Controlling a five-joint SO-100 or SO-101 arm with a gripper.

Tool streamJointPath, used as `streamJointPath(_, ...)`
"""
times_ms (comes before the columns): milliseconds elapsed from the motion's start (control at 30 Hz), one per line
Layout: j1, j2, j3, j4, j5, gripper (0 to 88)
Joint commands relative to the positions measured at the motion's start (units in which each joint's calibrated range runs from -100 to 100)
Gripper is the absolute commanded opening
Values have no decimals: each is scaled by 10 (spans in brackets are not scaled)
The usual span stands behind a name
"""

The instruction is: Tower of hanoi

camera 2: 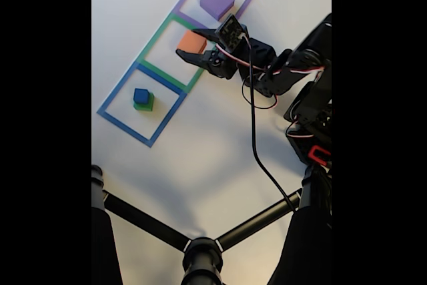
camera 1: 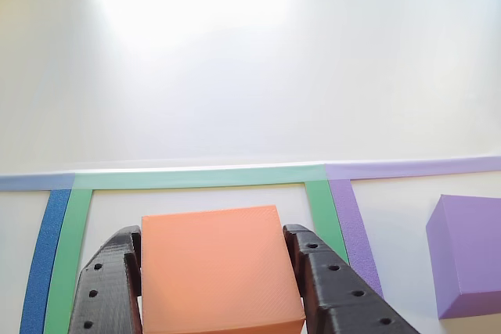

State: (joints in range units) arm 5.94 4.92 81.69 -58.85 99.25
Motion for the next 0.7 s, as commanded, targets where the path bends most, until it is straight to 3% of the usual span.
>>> streamJointPath(0,-11,65,-46,-76,8,89)
streamJointPath(667,-9,214,-110,-172,8,90)
